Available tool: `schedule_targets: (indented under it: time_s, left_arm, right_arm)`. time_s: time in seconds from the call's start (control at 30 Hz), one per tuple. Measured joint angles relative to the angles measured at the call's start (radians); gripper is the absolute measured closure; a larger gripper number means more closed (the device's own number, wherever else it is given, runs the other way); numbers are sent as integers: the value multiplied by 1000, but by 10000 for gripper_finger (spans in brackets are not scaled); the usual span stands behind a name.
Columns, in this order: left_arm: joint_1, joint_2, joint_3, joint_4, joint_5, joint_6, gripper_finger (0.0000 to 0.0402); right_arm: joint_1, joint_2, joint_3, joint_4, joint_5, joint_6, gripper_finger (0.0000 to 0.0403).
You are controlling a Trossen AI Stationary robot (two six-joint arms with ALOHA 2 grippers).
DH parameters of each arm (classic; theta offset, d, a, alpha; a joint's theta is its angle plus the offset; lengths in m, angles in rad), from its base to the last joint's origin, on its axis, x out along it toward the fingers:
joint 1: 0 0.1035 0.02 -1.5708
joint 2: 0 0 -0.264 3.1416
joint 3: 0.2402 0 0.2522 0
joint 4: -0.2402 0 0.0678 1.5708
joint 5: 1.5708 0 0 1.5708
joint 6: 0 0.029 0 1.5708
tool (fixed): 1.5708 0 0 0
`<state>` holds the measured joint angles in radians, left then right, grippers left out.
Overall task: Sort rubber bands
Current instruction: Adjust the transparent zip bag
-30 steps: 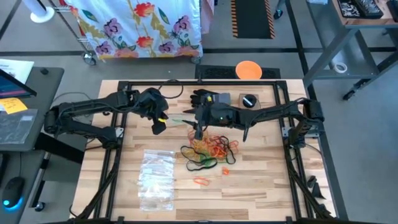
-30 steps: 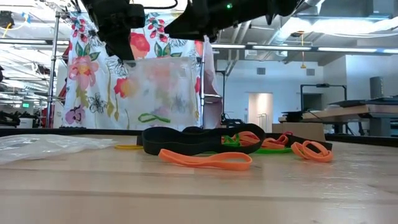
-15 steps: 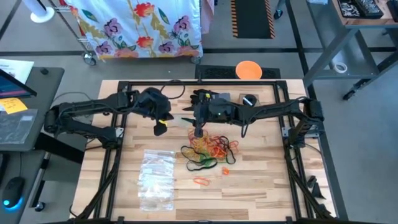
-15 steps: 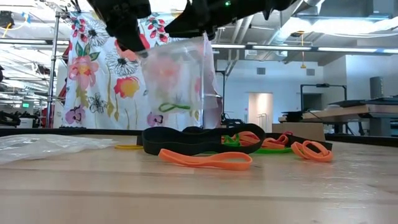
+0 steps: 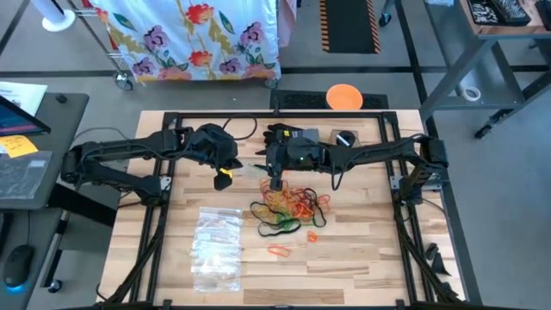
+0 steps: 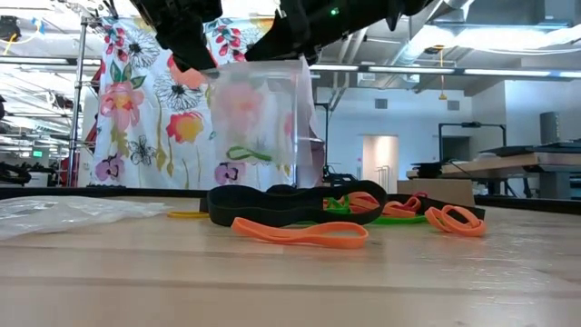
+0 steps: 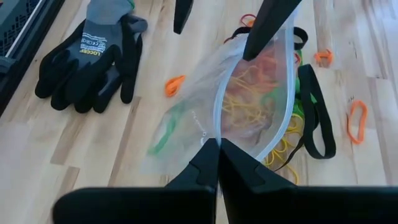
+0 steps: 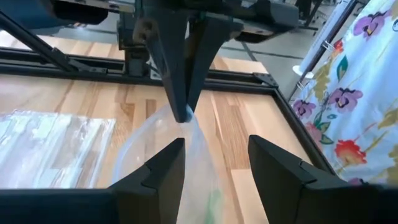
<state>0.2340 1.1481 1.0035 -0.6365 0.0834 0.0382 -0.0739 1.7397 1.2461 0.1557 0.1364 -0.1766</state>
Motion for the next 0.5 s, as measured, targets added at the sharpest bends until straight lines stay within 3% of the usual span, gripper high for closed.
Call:
schedule_targets:
  time_s: [0.33,0.5]
  left_arm:
    - [0,15,0,-5,-10,-5,401]
    - [0,17,0,-3,-9,-5,401]
  right_arm:
    - [24,54,42,133,-3,-13,228]
    - [24,168,142,-67,29,-14,228]
